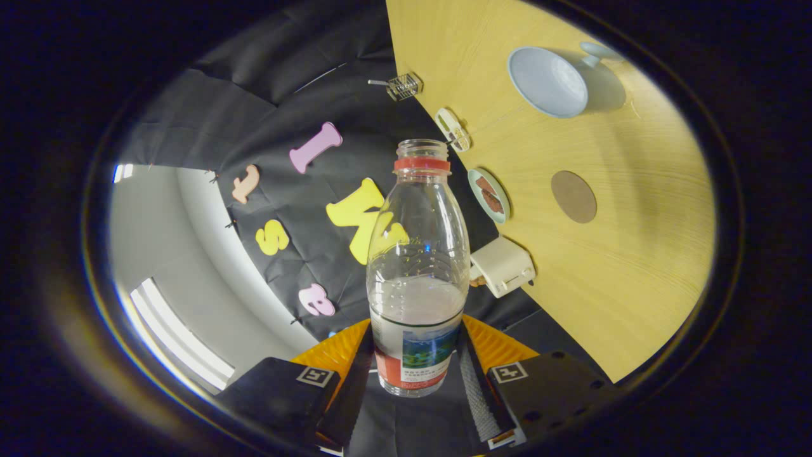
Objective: Take the bottle from table, then pour the juice into the cup, finally place the bottle on the coaster
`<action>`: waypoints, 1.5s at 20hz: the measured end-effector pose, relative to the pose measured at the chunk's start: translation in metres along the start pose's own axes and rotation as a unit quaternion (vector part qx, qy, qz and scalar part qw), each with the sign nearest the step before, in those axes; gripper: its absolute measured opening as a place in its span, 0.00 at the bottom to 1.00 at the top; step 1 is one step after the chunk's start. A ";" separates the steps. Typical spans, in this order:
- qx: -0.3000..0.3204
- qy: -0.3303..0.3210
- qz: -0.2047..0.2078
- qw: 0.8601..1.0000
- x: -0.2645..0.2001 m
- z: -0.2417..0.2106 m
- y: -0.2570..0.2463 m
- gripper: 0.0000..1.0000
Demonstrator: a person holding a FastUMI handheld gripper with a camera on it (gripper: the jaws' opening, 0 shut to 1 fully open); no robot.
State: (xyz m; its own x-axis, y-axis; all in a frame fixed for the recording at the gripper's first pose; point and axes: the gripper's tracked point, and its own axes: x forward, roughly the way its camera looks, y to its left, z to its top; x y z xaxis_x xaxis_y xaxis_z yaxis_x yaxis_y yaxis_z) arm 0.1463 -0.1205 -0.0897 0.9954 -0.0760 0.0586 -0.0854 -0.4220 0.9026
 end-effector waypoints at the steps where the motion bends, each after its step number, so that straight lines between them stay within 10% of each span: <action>1: 0.001 -0.001 0.000 1.000 0.000 0.002 0.001 0.75; 30: -0.015 -0.003 -0.029 0.999 -0.005 0.010 -0.008 0.74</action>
State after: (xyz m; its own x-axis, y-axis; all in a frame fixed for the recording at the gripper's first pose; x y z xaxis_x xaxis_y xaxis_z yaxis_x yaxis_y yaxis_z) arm 0.1413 -0.1256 -0.1017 0.9983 -0.0575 0.0044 -0.0270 -0.3991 0.9165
